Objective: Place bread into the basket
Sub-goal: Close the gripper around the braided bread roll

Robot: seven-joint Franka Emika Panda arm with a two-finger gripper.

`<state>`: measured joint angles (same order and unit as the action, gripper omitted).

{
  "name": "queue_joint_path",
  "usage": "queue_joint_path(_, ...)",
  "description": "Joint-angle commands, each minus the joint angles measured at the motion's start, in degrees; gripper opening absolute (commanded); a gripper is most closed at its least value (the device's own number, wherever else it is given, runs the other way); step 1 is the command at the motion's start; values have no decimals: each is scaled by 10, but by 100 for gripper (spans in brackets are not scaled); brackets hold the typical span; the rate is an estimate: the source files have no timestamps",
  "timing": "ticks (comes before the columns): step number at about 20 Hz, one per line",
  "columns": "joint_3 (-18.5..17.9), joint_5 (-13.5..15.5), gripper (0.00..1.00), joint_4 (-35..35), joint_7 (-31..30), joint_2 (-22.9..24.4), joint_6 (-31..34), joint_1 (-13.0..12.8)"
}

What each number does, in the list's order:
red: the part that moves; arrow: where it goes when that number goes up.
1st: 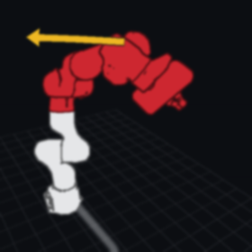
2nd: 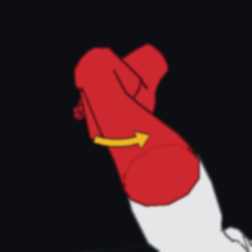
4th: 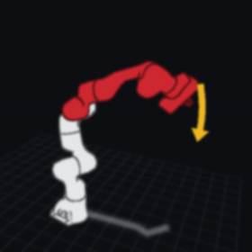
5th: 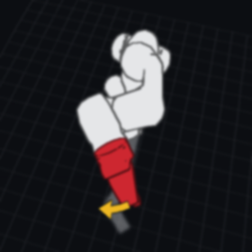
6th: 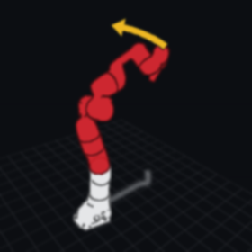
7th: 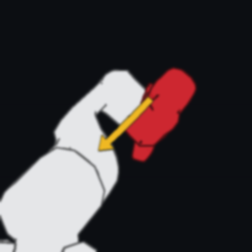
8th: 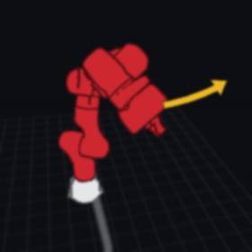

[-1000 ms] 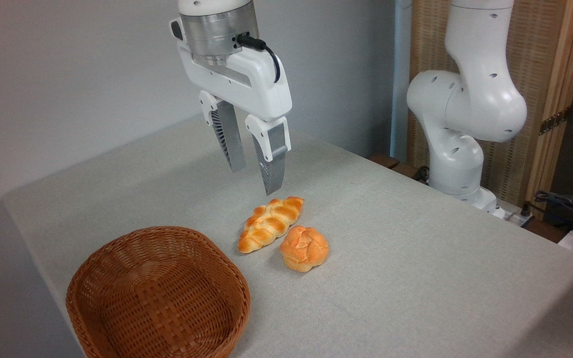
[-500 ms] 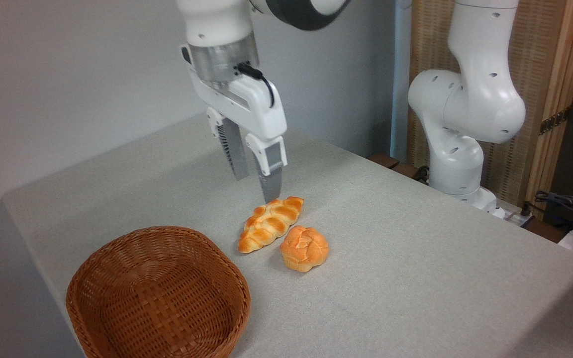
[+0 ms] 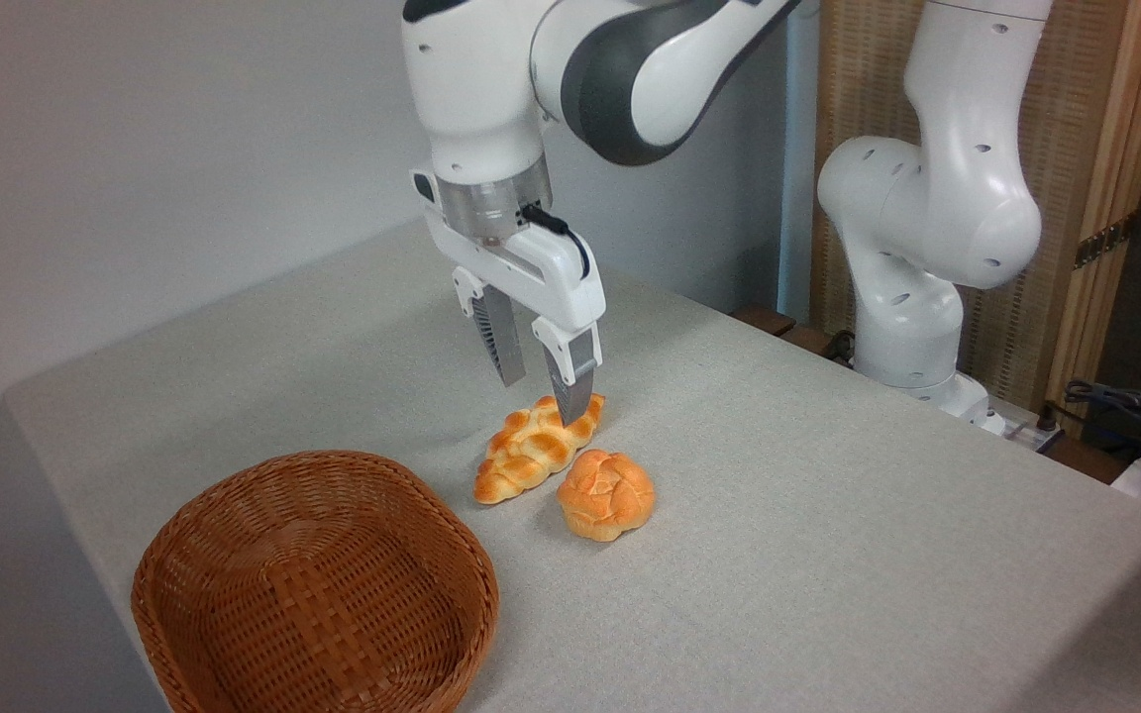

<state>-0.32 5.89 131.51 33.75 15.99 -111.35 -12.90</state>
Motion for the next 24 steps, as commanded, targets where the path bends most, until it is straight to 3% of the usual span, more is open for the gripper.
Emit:
queue_joint_path(1,-2,11,100,10,-16,-9,-25,-11)
queue_joint_path(9,6,13,96,11,-23,-53,-46,-17)
queue_joint_path(10,6,14,89,11,-23,-56,-52,-17)
queue_joint_path(11,6,14,71,11,-21,-61,-54,-17)
queue_joint_path(13,6,14,52,11,-20,-61,-55,-17)
queue_joint_path(15,6,14,44,10,-18,-61,-55,-17)
queue_joint_path(17,6,14,39,10,-16,-62,-55,-17)
queue_joint_path(24,6,6,37,3,-15,-60,-27,-17)
